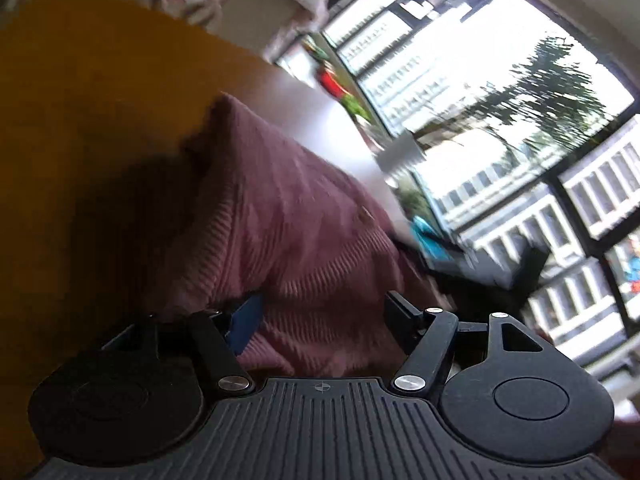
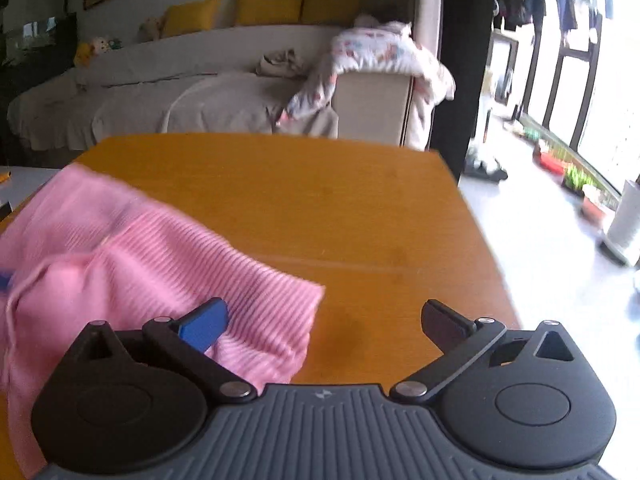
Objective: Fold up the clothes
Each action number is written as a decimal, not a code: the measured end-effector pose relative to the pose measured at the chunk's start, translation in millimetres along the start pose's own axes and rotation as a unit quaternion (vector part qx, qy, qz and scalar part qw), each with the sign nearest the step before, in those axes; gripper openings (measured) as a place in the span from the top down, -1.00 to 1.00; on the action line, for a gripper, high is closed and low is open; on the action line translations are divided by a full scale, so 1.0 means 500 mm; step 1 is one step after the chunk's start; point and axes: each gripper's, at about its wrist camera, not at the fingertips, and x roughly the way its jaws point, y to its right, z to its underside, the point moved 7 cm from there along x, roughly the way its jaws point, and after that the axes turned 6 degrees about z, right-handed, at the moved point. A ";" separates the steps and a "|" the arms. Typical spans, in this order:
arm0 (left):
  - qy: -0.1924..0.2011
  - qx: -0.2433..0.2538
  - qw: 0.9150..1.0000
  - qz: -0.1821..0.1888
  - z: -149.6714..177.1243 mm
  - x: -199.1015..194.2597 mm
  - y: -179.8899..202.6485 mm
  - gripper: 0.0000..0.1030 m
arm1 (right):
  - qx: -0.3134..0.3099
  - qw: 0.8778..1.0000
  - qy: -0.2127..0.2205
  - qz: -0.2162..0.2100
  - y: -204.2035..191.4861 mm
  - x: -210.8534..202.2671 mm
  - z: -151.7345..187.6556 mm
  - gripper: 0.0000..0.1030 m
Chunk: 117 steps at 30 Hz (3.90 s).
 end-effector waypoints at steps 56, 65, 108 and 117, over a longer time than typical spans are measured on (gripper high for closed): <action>0.003 0.139 0.990 0.037 -0.001 0.052 0.072 -0.89 | 0.059 0.997 0.029 -0.032 -0.014 0.108 -0.203 -1.00; -0.004 0.088 0.995 0.038 0.045 0.055 0.060 -0.90 | -0.020 0.998 -0.007 0.065 -0.028 0.222 -0.185 -1.00; 0.085 0.128 0.977 -0.147 0.109 -0.200 0.049 -1.00 | -0.131 0.975 0.098 -0.154 -0.190 -0.233 0.055 -0.07; 0.061 0.188 0.973 -0.120 0.129 -0.173 0.106 -1.00 | -0.295 0.935 0.114 -0.159 -0.327 -0.228 0.119 -0.16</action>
